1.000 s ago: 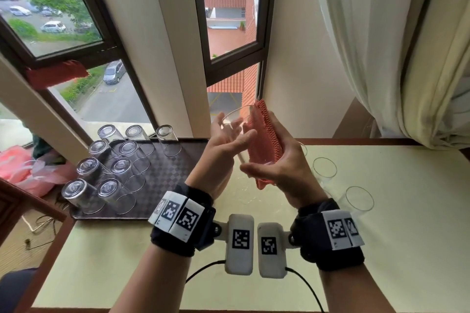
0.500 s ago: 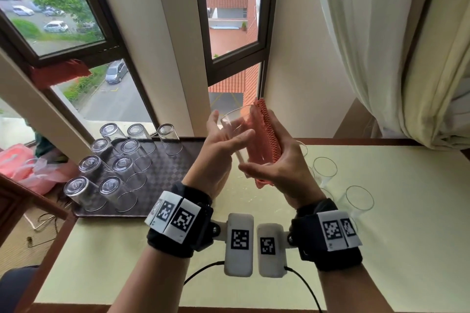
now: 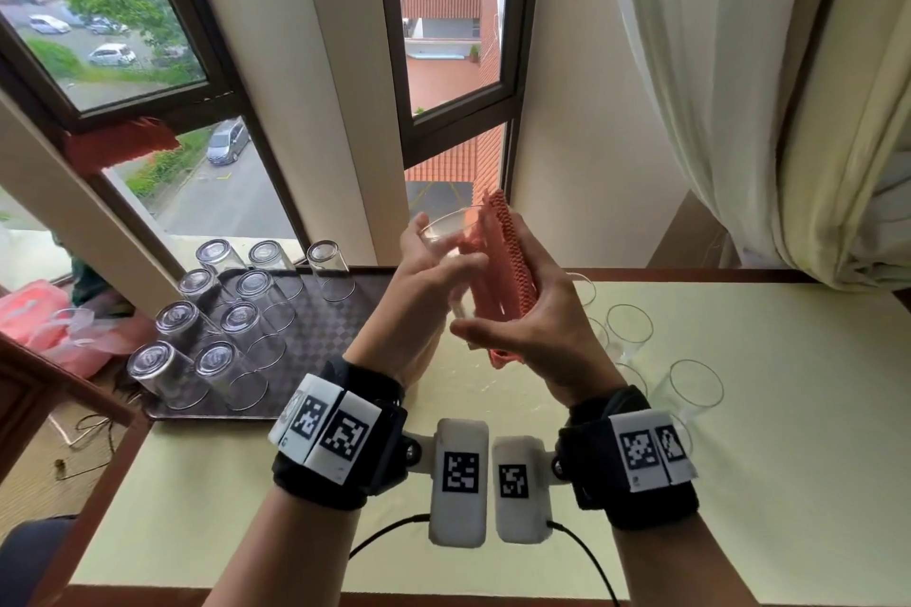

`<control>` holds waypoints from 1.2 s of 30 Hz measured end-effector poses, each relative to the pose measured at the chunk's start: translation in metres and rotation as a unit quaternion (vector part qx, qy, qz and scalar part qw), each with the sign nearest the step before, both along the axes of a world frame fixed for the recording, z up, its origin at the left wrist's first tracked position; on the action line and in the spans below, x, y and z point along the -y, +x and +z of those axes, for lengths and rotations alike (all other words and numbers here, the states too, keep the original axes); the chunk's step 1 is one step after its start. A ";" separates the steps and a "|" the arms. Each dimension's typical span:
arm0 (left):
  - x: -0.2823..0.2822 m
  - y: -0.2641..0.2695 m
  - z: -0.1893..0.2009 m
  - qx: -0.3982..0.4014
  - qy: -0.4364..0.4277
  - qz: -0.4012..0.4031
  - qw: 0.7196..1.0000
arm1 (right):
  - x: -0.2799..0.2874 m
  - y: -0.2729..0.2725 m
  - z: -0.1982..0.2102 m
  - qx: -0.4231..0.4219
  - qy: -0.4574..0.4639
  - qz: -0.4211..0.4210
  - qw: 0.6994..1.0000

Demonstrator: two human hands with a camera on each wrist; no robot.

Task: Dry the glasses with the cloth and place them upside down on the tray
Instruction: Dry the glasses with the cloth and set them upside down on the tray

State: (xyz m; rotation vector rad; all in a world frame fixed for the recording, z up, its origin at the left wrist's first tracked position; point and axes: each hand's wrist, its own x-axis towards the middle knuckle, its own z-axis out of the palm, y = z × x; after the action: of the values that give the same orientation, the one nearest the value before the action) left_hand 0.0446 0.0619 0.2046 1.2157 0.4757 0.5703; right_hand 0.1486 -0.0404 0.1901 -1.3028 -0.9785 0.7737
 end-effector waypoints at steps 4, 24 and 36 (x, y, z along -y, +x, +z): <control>0.004 0.000 -0.002 -0.016 0.000 0.000 1.000 | 0.000 0.003 0.004 -0.060 -0.001 0.040 0.997; -0.013 -0.011 0.005 0.014 0.019 -0.010 1.000 | -0.006 -0.001 0.018 -0.022 0.021 0.015 0.999; -0.014 -0.012 -0.001 0.015 0.006 -0.022 1.000 | -0.012 0.002 0.015 -0.096 0.003 0.039 0.995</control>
State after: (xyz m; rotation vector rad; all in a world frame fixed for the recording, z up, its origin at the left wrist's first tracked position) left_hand 0.0322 0.0756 0.2038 1.2249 0.4185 0.5533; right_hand 0.1510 -0.0280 0.2050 -1.1665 -0.8798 0.9379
